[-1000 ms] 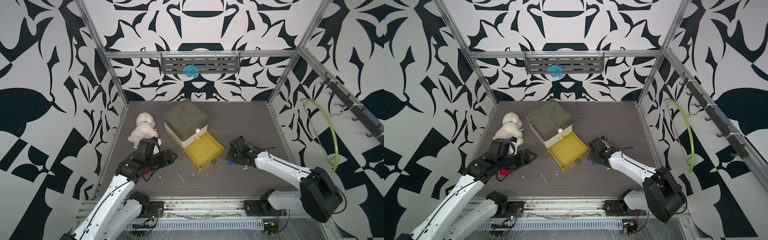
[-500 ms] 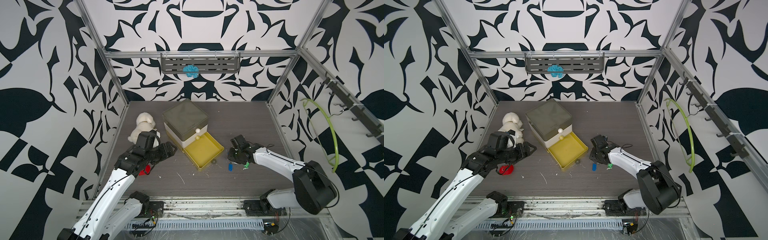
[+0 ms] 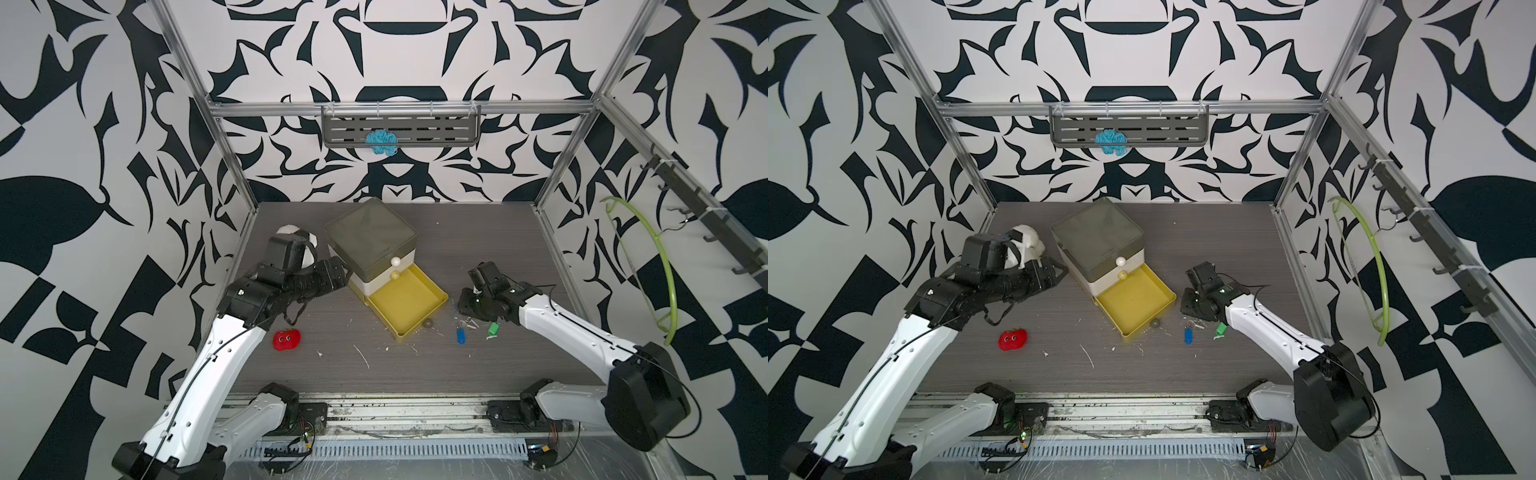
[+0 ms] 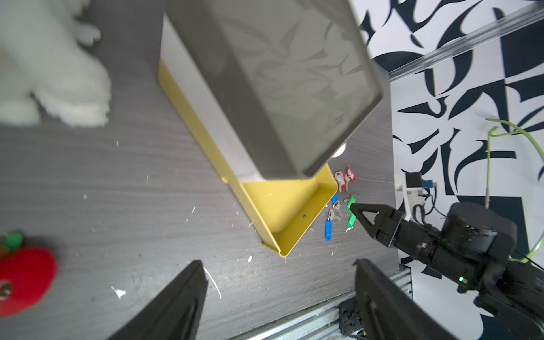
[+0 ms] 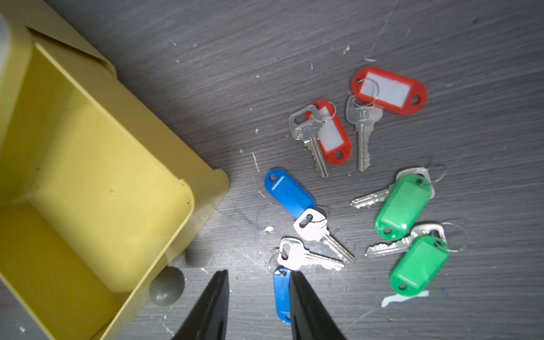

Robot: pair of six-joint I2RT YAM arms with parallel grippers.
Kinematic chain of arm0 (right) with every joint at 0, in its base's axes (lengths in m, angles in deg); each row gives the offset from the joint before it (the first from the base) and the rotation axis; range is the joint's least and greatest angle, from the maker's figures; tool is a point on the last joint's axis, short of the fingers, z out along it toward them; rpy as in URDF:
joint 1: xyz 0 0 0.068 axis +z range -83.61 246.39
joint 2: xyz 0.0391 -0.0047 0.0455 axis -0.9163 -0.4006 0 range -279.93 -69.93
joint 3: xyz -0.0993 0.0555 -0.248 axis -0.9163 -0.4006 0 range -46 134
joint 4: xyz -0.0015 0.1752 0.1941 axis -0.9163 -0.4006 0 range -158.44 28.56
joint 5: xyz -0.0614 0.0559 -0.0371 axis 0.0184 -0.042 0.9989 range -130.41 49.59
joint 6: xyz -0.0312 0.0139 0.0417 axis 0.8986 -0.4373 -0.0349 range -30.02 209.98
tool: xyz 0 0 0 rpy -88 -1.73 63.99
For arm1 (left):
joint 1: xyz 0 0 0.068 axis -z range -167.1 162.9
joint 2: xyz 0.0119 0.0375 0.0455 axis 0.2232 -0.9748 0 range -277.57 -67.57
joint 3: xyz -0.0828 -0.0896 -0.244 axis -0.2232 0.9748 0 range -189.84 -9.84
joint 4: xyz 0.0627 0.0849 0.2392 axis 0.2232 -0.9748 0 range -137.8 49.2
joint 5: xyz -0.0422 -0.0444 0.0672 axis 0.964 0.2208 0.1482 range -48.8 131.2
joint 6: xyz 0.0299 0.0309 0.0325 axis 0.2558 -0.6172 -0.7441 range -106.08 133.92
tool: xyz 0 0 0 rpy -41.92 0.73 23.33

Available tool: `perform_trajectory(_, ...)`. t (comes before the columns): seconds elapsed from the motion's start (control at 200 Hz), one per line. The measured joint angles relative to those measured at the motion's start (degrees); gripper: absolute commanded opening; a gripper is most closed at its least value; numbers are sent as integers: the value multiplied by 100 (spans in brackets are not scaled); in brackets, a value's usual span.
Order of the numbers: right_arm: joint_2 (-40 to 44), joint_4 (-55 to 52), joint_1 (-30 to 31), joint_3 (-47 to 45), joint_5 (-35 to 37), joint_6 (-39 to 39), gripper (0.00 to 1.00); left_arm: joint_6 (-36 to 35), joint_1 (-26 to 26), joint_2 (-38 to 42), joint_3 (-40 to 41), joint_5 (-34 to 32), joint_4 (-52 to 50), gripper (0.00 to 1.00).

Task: Take the keys out of the drawer
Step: Close the drawer in the storage box.

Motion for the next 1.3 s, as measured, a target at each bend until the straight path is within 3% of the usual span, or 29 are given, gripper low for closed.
perform_trajectory(0.155,240,-177,9,-114,-393,-284,40,-319,-203,-688,-881,166,-28,84)
perform_trajectory(0.345,289,-179,68,-509,-726,-584,38,-352,-258,-1303,-1134,529,127,84)
perform_trajectory(0.58,-750,393,546,-476,-909,-883,38,-372,-297,-1438,-1126,767,133,84)
perform_trajectory(1.135,-2859,3469,717,411,-852,-1532,35,-39,-509,623,592,754,-151,84)
perform_trajectory(1.3,-3650,4822,717,765,-1088,-1790,35,120,-509,1060,1023,632,-234,93)
